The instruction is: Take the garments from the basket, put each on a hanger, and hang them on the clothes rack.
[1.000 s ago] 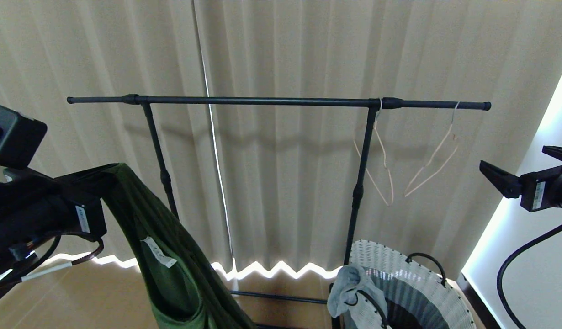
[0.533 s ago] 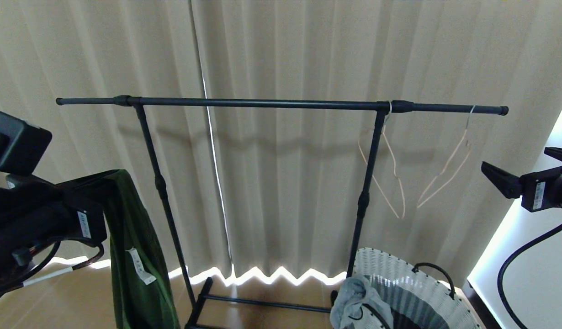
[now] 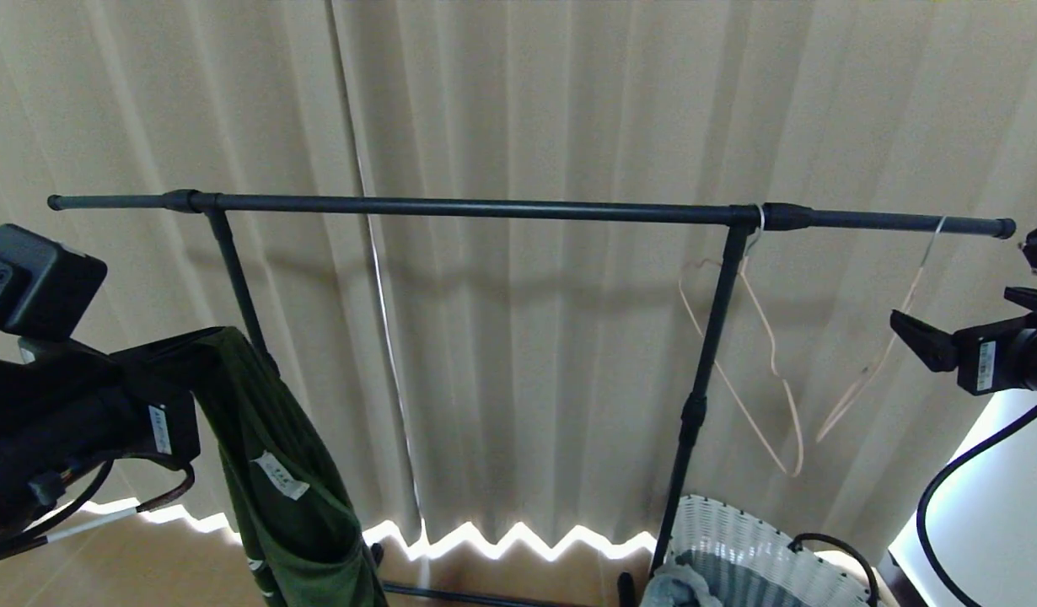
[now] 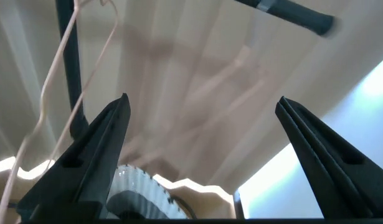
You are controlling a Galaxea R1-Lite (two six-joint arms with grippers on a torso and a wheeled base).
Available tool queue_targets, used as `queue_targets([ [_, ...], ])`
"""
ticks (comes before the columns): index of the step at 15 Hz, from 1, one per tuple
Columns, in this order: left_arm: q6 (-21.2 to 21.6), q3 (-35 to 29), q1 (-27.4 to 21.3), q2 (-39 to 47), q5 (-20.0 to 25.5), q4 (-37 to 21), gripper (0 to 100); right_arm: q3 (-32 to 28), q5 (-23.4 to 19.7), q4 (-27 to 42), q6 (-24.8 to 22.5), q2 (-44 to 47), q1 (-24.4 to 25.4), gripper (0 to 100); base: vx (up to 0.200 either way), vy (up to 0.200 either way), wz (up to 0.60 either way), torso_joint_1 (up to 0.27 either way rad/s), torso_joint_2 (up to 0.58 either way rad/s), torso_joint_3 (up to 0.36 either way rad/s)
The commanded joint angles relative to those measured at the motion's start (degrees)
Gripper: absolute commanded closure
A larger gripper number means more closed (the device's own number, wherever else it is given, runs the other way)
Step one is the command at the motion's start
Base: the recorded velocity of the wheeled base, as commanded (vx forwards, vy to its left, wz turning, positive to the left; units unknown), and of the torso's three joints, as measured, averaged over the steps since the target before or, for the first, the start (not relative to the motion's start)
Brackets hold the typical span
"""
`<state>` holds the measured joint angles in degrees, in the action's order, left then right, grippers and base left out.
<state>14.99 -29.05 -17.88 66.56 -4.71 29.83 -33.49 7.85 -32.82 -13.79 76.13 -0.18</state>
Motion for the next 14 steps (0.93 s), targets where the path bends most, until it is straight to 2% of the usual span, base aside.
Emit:
queue_targets([
  [1, 0.0, 0.7, 0.0, 0.0, 0.0, 0.1, 100, 0.4, 0.1, -0.1, 0.0, 1.3, -0.1, 0, 0.000, 0.000, 0.00, 0.000, 0.00, 0.000],
  [4, -0.1, 1.6, 0.2, 0.1, 0.0, 0.1, 100, 2.4, 0.1, -0.1, 0.1, 2.5, -0.3, 0, 0.000, 0.000, 0.00, 0.000, 0.00, 0.000],
  [7, -0.2, 3.1, 1.9, 0.1, -0.1, 0.2, 100, 2.8, 0.2, -0.3, 0.6, 6.0, -2.8, 0, 0.000, 0.000, 0.00, 0.000, 0.00, 0.000],
  [9, -0.7, 3.4, 2.7, -0.2, 0.0, 0.4, 100, 2.7, 1.7, -0.2, 1.8, 7.4, -3.8, 0, 0.000, 0.000, 0.00, 0.000, 0.00, 0.000],
  [14, -0.5, 8.5, 3.1, -0.1, 0.0, 9.5, 100, 2.7, 3.0, -0.4, 2.5, 8.7, -3.7, 0, 0.000, 0.000, 0.00, 0.000, 0.00, 0.000],
])
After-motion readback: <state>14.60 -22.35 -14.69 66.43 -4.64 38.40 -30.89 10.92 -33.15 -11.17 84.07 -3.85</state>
